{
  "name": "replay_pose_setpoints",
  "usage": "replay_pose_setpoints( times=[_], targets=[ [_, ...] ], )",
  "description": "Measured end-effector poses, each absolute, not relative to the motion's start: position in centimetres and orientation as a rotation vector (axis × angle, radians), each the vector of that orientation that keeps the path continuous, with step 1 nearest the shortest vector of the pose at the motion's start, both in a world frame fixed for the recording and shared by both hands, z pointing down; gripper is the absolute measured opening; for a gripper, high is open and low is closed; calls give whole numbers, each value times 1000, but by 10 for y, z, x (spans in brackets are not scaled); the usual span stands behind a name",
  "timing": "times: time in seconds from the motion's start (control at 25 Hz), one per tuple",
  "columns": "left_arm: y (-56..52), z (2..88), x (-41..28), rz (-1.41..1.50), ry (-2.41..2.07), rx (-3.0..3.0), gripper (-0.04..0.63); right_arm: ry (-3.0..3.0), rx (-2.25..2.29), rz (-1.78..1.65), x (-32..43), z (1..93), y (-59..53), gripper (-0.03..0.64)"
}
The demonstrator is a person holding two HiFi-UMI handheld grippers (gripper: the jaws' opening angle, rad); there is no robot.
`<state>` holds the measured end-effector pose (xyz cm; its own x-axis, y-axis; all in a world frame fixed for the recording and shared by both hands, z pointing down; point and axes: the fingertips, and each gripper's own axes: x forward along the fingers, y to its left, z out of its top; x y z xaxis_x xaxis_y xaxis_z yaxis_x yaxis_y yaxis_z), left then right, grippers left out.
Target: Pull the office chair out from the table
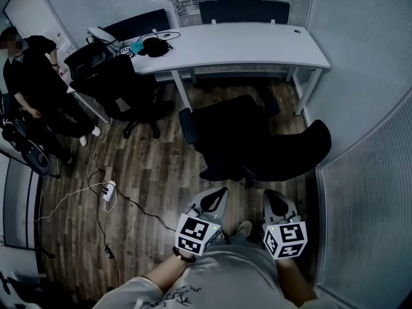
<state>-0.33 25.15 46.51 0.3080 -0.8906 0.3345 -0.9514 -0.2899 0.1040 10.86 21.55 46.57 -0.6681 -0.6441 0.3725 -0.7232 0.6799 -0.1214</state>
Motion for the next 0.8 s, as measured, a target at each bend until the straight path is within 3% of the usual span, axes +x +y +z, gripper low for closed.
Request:
replay_pose_setpoints(
  times=[0.8],
  targets=[
    [247,462,-27,319,-1685,2283,11,-2619,997,354,77,461,210,6]
  ],
)
